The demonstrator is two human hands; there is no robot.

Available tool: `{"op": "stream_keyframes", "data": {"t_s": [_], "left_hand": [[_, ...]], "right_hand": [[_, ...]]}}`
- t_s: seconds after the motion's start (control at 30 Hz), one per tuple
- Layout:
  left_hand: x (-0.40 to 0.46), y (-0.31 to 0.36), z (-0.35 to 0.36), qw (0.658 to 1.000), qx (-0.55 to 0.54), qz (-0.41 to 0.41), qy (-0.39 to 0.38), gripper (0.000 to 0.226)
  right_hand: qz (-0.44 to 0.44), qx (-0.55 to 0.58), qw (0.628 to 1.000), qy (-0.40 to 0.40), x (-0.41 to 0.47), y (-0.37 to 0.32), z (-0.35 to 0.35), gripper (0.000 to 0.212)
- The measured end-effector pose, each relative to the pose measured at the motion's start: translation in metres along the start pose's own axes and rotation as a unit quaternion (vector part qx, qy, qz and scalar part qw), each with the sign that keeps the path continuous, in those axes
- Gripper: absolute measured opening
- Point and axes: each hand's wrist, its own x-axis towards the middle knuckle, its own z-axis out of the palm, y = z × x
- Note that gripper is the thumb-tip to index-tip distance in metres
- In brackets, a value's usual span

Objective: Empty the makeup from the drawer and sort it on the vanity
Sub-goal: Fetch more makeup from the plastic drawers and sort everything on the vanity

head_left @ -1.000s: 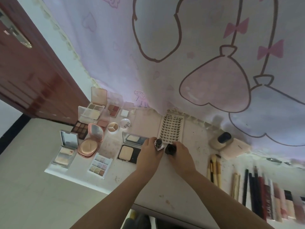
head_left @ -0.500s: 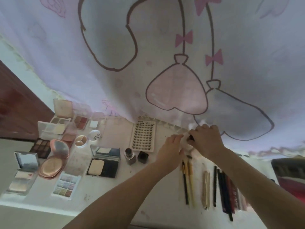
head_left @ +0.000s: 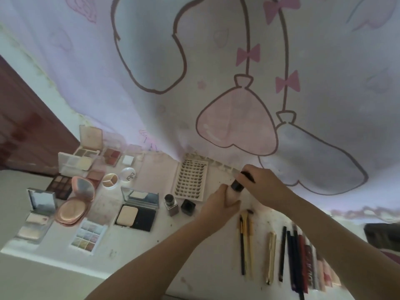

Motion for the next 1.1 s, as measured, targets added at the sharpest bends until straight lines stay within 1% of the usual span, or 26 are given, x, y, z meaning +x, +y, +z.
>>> {"op": "stream_keyframes", "data": {"t_s": [0.1,0.2,0.27,0.3,0.37,0.43,0.47,0.5,0.53,0.57,0.6,0.63,0.67,0.7,0.77,0.83,0.87,0.93,0.97,1.0,1.07,1.1], "left_hand": [[-0.028,0.006,-0.038,0.996,-0.039,0.012,-0.086,0.017],[-0.056,0.014,-0.074,0.965,-0.169,0.007,-0.2,0.012],[-0.07,0.015,-0.093,0.955,-0.188,0.0,-0.231,0.012],[-0.075,0.015,-0.1,0.956,-0.173,-0.001,-0.236,0.013],[-0.082,0.012,-0.112,0.971,-0.102,0.007,-0.216,0.012],[-0.088,0.01,-0.12,0.981,-0.019,0.024,-0.191,0.015],[-0.091,0.009,-0.123,0.982,0.009,0.034,-0.187,0.016],[-0.094,0.009,-0.125,0.981,0.025,0.041,-0.187,0.017],[-0.097,0.008,-0.128,0.981,0.032,0.04,-0.187,0.019],[-0.101,0.008,-0.132,0.982,0.027,0.033,-0.186,0.019],[-0.104,0.007,-0.136,0.982,0.013,0.022,-0.185,0.019],[-0.107,0.007,-0.14,0.983,0.0,0.014,-0.186,0.019],[-0.11,0.007,-0.144,0.982,-0.003,0.013,-0.186,0.021],[-0.113,0.007,-0.146,0.982,0.006,0.02,-0.186,0.023],[-0.116,0.008,-0.148,0.982,0.025,0.04,-0.185,0.024],[-0.118,0.01,-0.147,0.981,0.023,0.05,-0.185,0.021],[-0.119,0.011,-0.147,0.981,0.012,0.051,-0.188,0.019],[-0.119,0.011,-0.148,0.977,-0.022,0.05,-0.206,0.018],[-0.12,0.011,-0.149,0.975,-0.036,0.049,-0.215,0.02],[-0.12,0.01,-0.149,0.973,-0.041,0.049,-0.22,0.022],[-0.118,0.009,-0.148,0.973,-0.032,0.056,-0.22,0.025],[-0.118,0.009,-0.147,0.973,-0.026,0.062,-0.22,0.024]], "right_hand": [[-0.051,0.041,0.997,-0.04,-0.013,-0.026,-0.001,0.026],[-0.132,0.061,0.986,-0.08,-0.028,-0.053,-0.004,0.013],[-0.158,0.05,0.979,-0.119,-0.036,-0.069,-0.012,0.015],[-0.159,0.043,0.976,-0.145,-0.04,-0.074,-0.015,0.019],[-0.132,0.044,0.972,-0.189,-0.045,-0.083,-0.018,0.023],[-0.084,0.051,0.977,-0.189,-0.048,-0.094,-0.013,0.025],[-0.066,0.044,0.982,-0.174,-0.048,-0.099,-0.008,0.033],[-0.058,0.022,0.985,-0.16,-0.048,-0.102,-0.003,0.035],[-0.067,-0.002,0.987,-0.147,-0.047,-0.105,0.002,0.031],[-0.083,-0.009,0.986,-0.143,-0.047,-0.107,0.005,0.022],[-0.097,0.004,0.983,-0.156,-0.049,-0.107,0.006,0.008],[-0.108,0.029,0.978,-0.178,-0.051,-0.108,0.005,0.007],[-0.109,0.055,0.973,-0.194,-0.053,-0.109,0.004,0.017],[-0.095,0.066,0.973,-0.2,-0.055,-0.111,0.004,0.02],[-0.056,0.045,0.977,-0.201,-0.057,-0.118,0.005,0.016],[-0.038,0.007,0.982,-0.185,-0.058,-0.123,0.007,0.031],[-0.046,-0.003,0.983,-0.177,-0.059,-0.122,0.007,0.029],[-0.07,0.008,0.982,-0.173,-0.063,-0.119,0.004,0.008],[-0.077,0.026,0.981,-0.179,-0.066,-0.118,0.002,0.009],[-0.08,0.047,0.978,-0.185,-0.069,-0.116,0.0,0.016],[-0.052,0.074,0.979,-0.182,-0.073,-0.117,0.0,0.016],[-0.04,0.065,0.981,-0.179,-0.074,-0.119,0.0,0.017]]}}
